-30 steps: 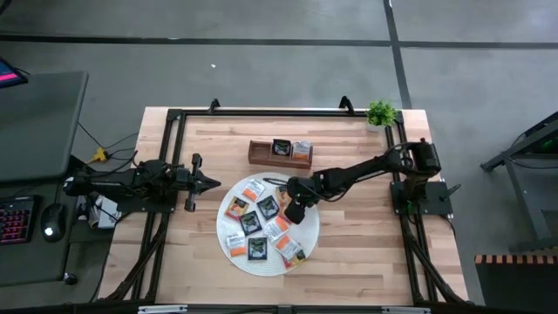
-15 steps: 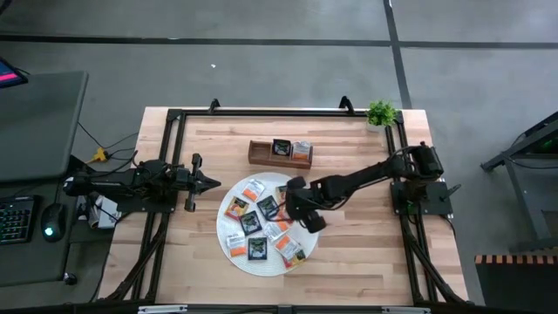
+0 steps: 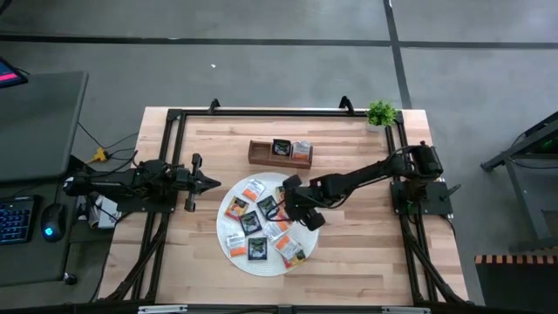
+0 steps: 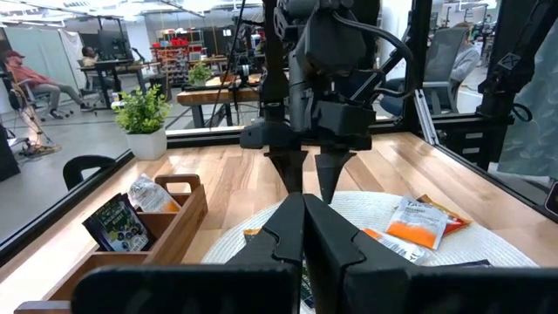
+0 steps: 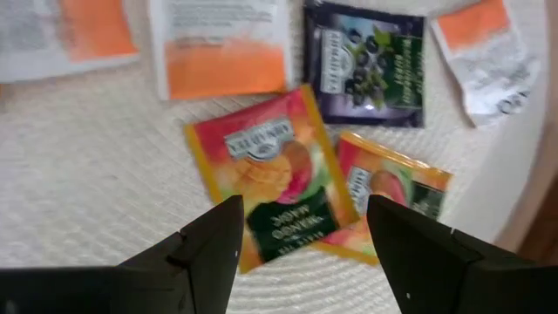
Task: Pick & Place Tea
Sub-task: Put the yellow tea bag into the left section of the wooden organizer
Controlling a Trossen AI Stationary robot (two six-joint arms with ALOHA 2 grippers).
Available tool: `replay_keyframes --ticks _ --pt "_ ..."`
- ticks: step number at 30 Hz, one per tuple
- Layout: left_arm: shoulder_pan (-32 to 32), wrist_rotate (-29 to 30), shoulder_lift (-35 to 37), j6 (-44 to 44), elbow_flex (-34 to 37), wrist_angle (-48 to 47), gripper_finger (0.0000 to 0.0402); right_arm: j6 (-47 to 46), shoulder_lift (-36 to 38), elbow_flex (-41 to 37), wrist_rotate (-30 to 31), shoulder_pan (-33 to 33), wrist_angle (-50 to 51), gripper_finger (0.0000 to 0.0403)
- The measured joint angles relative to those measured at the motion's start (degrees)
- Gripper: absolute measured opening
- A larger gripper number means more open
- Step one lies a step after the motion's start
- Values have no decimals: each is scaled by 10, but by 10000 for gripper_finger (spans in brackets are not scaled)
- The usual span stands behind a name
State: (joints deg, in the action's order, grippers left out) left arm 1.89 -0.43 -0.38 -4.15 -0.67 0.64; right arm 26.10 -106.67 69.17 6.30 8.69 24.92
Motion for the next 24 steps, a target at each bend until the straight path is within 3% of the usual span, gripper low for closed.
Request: replay_keyframes --ticks 10,17,22,24 --pt "0 0 0 0 0 0 0 -37 0 -51 -6 18 -89 246" --pt "0 0 0 0 0 0 0 -78 0 -54 -4 23 -86 302" --pt "0 0 0 0 0 0 0 -29 0 -54 21 18 -85 335" --pt "0 0 0 0 0 0 0 -8 0 -54 0 13 -78 338"
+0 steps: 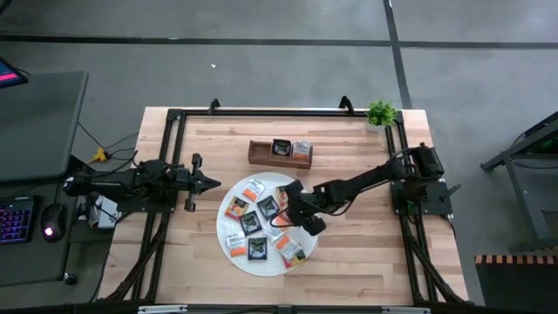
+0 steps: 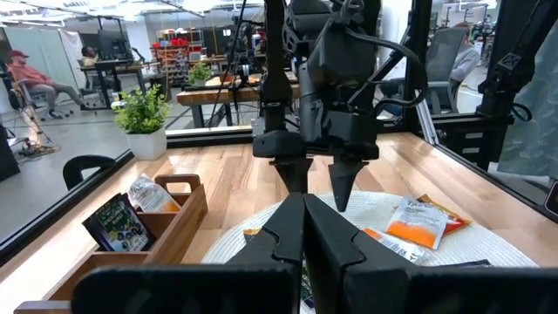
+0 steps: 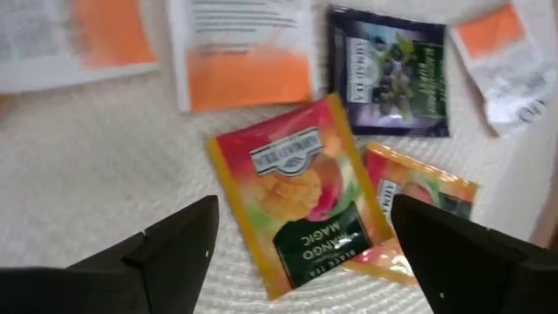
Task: Pick & Place Tea
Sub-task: Put the yellow tea bag into the left section of the wooden organizer
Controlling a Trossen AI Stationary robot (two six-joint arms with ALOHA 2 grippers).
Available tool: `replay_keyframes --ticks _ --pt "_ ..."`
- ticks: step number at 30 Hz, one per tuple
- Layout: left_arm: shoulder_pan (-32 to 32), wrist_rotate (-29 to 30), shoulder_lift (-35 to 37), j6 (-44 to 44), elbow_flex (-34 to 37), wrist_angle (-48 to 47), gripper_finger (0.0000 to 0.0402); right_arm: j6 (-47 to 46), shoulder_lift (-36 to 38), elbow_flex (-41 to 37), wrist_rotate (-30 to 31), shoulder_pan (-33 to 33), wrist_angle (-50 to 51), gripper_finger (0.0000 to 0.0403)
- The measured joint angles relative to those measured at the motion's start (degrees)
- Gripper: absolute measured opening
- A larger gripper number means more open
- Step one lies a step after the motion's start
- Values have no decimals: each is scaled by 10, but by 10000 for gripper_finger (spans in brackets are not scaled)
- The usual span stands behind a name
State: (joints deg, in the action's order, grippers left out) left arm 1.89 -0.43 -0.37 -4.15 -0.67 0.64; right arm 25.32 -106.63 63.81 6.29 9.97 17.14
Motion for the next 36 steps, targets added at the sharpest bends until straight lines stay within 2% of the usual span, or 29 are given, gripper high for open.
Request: replay_keyframes --ticks 3,8,17,24,36 --pt "0 0 0 0 0 0 0 35 0 0 -17 -8 24 337" --pt "0 0 0 0 0 0 0 95 0 7 -7 -23 51 335" --pt "0 0 0 0 0 0 0 97 -6 56 -16 -43 106 335" --pt "0 0 0 0 0 0 0 108 -51 105 -32 -48 167 335" --pt "0 0 0 0 0 0 0 122 -98 165 -60 -48 208 334"
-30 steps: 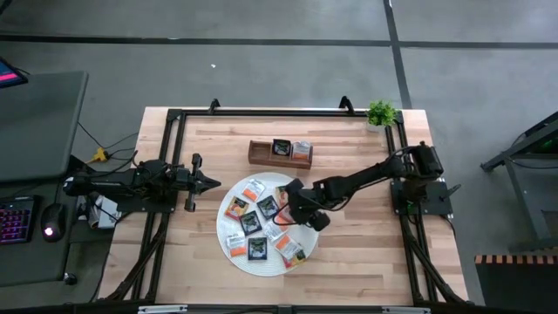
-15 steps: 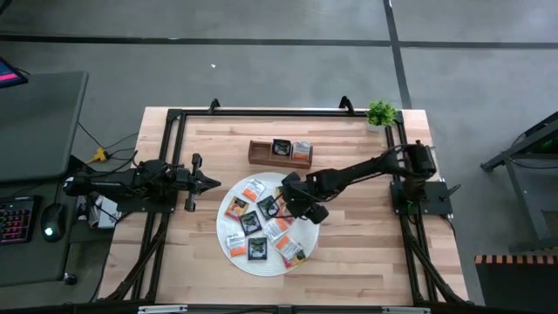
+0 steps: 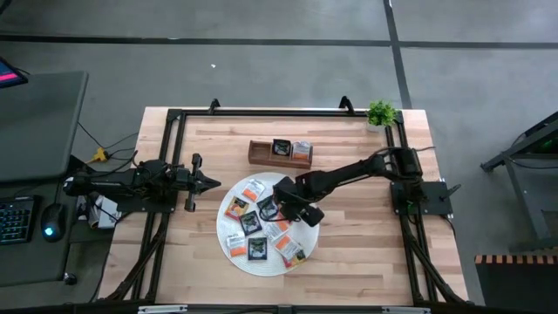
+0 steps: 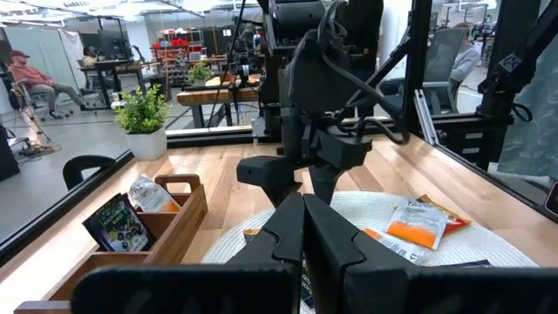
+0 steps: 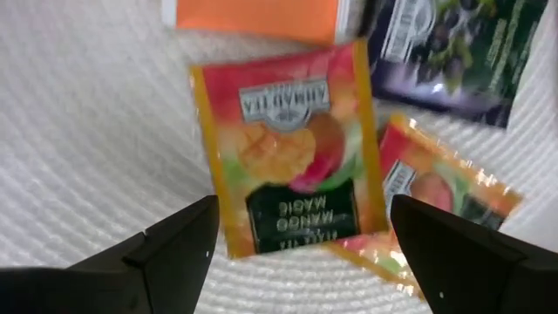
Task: Pick & Place Tea
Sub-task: Put the yellow tea bag into the left section of the wooden organizer
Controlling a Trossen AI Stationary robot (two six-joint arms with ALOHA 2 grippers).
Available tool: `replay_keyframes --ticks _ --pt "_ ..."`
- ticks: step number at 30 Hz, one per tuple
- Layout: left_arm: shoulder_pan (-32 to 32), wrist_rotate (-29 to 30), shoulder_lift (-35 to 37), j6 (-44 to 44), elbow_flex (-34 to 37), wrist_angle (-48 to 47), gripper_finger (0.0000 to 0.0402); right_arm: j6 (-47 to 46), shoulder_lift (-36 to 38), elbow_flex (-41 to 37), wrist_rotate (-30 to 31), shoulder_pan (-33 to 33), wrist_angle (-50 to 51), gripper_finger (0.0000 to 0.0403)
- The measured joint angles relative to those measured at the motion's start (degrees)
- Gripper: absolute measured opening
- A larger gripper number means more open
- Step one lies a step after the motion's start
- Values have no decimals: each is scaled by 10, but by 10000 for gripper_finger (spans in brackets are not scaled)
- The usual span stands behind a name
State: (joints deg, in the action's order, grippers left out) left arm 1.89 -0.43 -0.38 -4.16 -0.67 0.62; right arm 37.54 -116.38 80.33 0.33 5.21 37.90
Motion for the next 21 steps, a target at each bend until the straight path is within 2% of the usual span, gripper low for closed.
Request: replay_keyframes --ticks 14,21 --pt "0 0 0 0 0 0 0 -14 -11 6 -29 0 15 331" --pt "0 0 0 0 0 0 0 -28 -11 5 -24 0 16 292"
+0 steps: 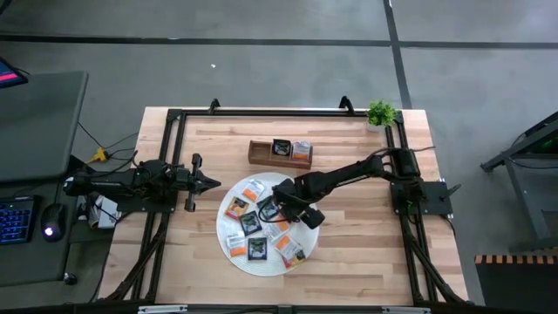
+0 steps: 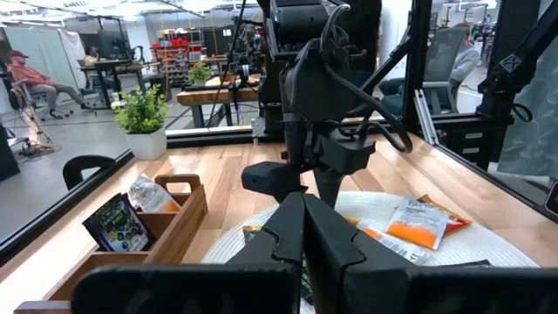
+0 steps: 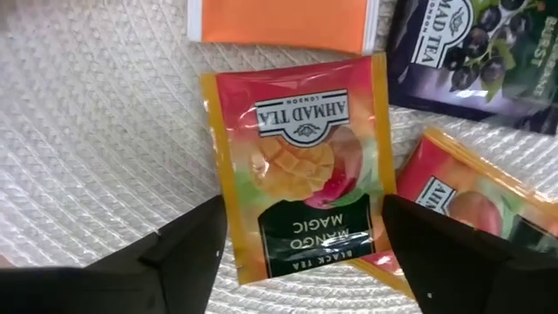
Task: Pick & Place Tea
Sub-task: Put the yellow tea bag into the left section of the wooden organizer
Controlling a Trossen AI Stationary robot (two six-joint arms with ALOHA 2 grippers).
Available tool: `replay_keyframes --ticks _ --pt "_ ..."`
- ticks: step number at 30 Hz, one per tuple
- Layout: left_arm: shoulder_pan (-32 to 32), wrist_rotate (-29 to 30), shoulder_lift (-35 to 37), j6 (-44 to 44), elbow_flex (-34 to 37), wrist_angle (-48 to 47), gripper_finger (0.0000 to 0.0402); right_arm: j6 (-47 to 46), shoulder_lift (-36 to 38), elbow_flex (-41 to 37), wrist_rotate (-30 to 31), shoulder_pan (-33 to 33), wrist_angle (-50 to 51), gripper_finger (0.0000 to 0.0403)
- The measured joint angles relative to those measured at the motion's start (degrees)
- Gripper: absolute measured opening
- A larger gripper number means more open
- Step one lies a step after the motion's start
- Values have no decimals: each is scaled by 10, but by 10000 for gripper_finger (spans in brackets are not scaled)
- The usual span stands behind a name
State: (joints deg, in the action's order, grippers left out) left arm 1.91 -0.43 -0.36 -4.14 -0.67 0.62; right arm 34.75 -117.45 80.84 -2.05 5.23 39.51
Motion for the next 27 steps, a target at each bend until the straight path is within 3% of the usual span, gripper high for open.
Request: replay_keyframes --ticks 8,21,27 --pt "0 0 0 0 0 0 0 -9 0 0 3 0 0 208" --pt "0 0 0 0 0 0 0 -34 0 0 4 0 -1 21" --pt "0 0 0 0 0 0 0 -33 0 0 9 0 1 4"
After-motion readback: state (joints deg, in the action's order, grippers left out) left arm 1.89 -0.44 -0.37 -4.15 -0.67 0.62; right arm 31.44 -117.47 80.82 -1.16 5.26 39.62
